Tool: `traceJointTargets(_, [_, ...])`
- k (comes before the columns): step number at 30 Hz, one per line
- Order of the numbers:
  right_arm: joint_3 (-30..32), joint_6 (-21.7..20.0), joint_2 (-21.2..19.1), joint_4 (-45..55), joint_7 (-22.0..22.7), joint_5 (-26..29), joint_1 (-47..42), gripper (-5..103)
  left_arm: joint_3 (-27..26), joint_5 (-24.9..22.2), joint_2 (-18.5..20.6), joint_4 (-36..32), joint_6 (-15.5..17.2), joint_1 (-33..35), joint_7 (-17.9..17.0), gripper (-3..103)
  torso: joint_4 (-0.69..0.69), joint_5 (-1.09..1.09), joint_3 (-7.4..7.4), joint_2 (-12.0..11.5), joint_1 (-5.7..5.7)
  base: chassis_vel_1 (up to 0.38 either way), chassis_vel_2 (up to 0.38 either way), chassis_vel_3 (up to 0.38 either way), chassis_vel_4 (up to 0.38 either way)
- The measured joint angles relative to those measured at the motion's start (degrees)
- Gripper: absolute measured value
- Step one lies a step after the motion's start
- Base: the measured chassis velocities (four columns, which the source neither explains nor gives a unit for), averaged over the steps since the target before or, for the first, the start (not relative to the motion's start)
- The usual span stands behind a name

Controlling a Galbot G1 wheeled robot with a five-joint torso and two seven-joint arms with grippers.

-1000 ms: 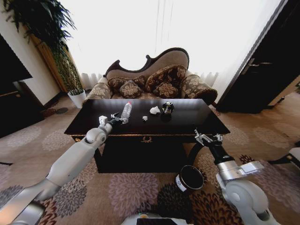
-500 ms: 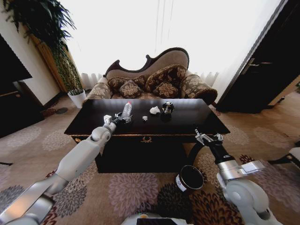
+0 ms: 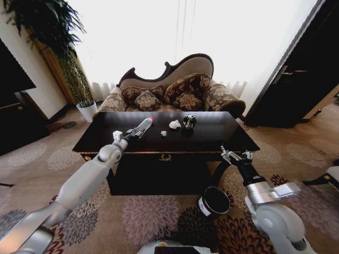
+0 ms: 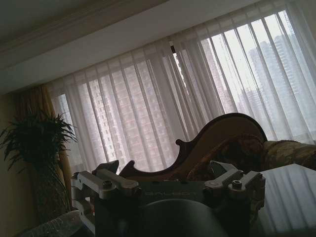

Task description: Move to the front of the table and place the trash on the table into the trash bin.

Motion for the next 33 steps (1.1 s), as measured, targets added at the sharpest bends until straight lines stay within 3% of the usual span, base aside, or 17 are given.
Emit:
traceJointTargets(2, [0.0, 0.0, 0.0, 0.0, 0.1, -0.1, 0.0, 100, -1.1, -0.8, 1.3, -2.0, 0.1, 1.3, -0.1, 36, 0.01, 0.01, 0.00, 0.0, 0.00, 0.000, 0.000, 0.000, 0.000])
traceJointTargets(4, [-0.3, 0.2, 0.0, -0.1, 0.2, -1.6, 0.1, 100, -5.0, -2.8, 4.7, -8.7, 0.7, 5.7, -0.4, 36, 0.03, 0.01, 0.00, 0.0, 0.00, 0.000, 0.000, 0.000, 0.000])
traceJointTargets(8, [-0.5, 0.6, -0.2, -0.3, 0.4, -3.5, 0.2, 100, -9.4, -4.9, 7.7, -16.3, 1.3, 10.8, -0.8, 36, 0.02, 0.01, -0.01, 0.0, -0.01, 0.000, 0.000, 0.000, 0.000])
traceJointTargets(10, [-0.6, 1.5, -0.5, -0.8, 0.8, -7.9, 0.4, 100, -12.5, -8.1, 10.1, -22.7, 2.1, 14.6, -1.7, 36, 0.03, 0.03, 0.00, 0.0, -0.01, 0.000, 0.000, 0.000, 0.000])
traceJointTargets(12, [-0.6, 1.8, -0.6, -1.1, 1.2, -10.2, 0.4, 100, -13.0, -9.1, 10.6, -24.1, 2.3, 15.2, -1.9, 36, 0.03, 0.02, -0.01, 0.0, -0.01, 0.000, 0.000, 0.000, 0.000])
traceJointTargets(14, [-0.7, 3.6, -0.8, -2.4, 3.1, -18.0, 0.6, 100, -13.8, -13.2, 11.7, -29.1, 3.2, 16.5, -3.3, 36, 0.03, 0.02, -0.01, 0.0, -0.01, 0.000, 0.000, 0.000, 0.000])
traceJointTargets(21, [-0.3, 6.7, -0.2, -3.2, 5.3, -29.3, 0.2, 100, -12.2, -21.5, 11.9, -37.3, 5.1, 15.4, -7.5, 36, 0.00, 0.02, 0.00, 0.0, -0.01, 0.000, 0.000, 0.000, 0.000])
traceJointTargets(25, [0.5, 11.0, 0.7, -4.5, 5.8, -40.5, -0.4, 100, -9.7, -27.8, 11.8, -42.0, 6.3, 15.0, -10.5, 36, 0.01, 0.02, 0.00, 0.0, -0.01, 0.000, 0.000, 0.000, 0.000])
traceJointTargets(26, [0.5, 11.0, 0.7, -4.5, 5.8, -40.5, -0.4, 100, -9.7, -27.8, 11.8, -42.0, 6.3, 15.0, -10.5, 36, 0.01, 0.02, 0.00, 0.0, -0.01, 0.000, 0.000, 0.000, 0.000])
traceJointTargets(28, [0.5, 14.6, 2.2, -5.7, 6.9, -47.8, -0.6, 100, -7.1, -32.2, 11.6, -44.6, 6.4, 14.6, -11.3, 36, 0.01, 0.03, 0.00, 0.0, -0.01, 0.000, 0.000, 0.000, 0.000])
traceJointTargets(29, [0.5, 14.6, 2.2, -5.7, 6.9, -47.8, -0.6, 100, -7.1, -32.2, 11.6, -44.6, 6.4, 14.6, -11.3, 36, 0.01, 0.03, 0.00, 0.0, -0.01, 0.000, 0.000, 0.000, 0.000])
traceJointTargets(32, [0.6, 18.1, 3.7, -6.3, 8.8, -58.6, -0.3, 100, -4.3, -35.3, 10.5, -46.6, 6.4, 13.2, -12.7, 36, 0.01, 0.02, 0.00, 0.0, -0.01, 0.000, 0.000, 0.000, 0.000])
traceJointTargets(33, [0.6, 18.1, 3.7, -6.3, 8.8, -58.6, -0.3, 100, -4.3, -35.3, 10.5, -46.6, 6.4, 13.2, -12.7, 36, 0.01, 0.02, 0.00, 0.0, -0.01, 0.000, 0.000, 0.000, 0.000])
